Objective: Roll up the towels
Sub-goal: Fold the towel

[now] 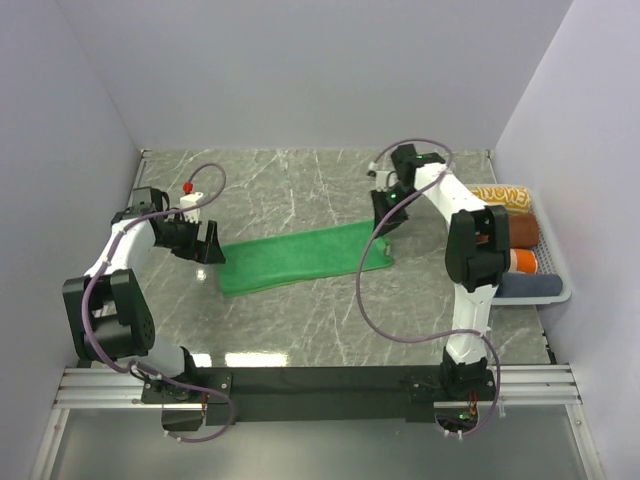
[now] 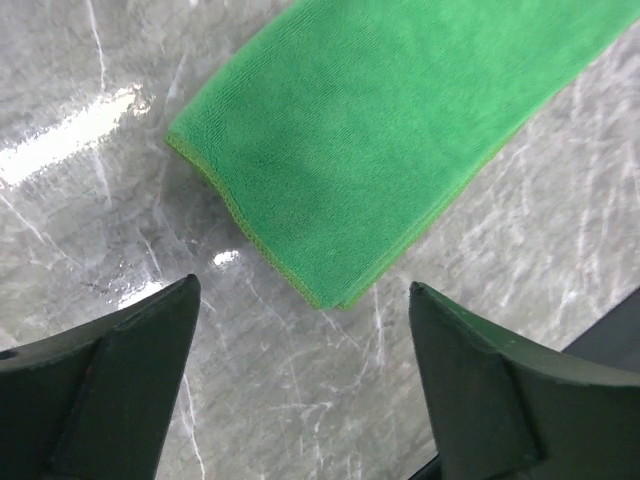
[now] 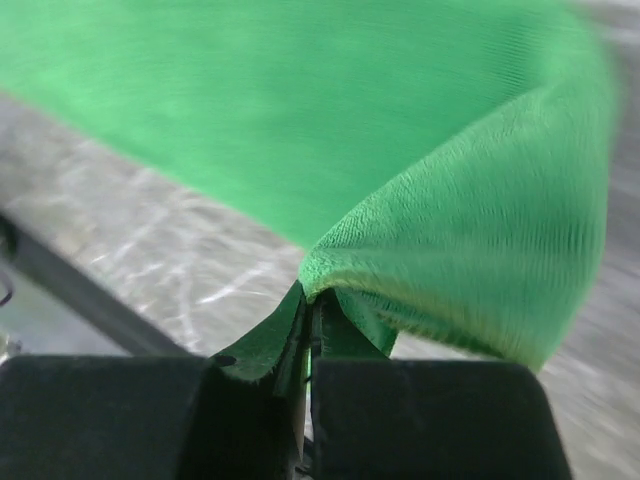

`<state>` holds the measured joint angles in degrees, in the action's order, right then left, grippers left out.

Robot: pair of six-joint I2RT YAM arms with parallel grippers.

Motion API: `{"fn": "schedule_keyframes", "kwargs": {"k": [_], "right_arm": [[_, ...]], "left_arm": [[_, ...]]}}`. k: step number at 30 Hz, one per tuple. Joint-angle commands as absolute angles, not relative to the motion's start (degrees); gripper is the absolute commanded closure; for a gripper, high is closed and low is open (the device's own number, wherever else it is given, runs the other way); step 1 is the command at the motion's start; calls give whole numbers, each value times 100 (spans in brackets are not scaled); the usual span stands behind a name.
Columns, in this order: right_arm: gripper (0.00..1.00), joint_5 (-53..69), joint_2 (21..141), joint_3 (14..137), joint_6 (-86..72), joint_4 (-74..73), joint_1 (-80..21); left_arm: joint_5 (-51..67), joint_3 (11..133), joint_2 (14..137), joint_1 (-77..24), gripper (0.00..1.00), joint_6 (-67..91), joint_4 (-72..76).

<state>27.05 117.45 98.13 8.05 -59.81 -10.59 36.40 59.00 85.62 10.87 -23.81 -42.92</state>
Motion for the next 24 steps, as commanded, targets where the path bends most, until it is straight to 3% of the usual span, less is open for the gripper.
{"fn": "schedule_keyframes", "kwargs": {"k": [1, 24], "right_arm": [[100, 3401, 11618, 9905, 695, -5863, -1388], [100, 4421, 12858, 11004, -228, -5046, -3014]], "left_arm": [[4236, 6144, 8517, 1204, 1, -2566, -4649], [3964, 5748, 7647, 1573, 0, -2179, -4605]]}}
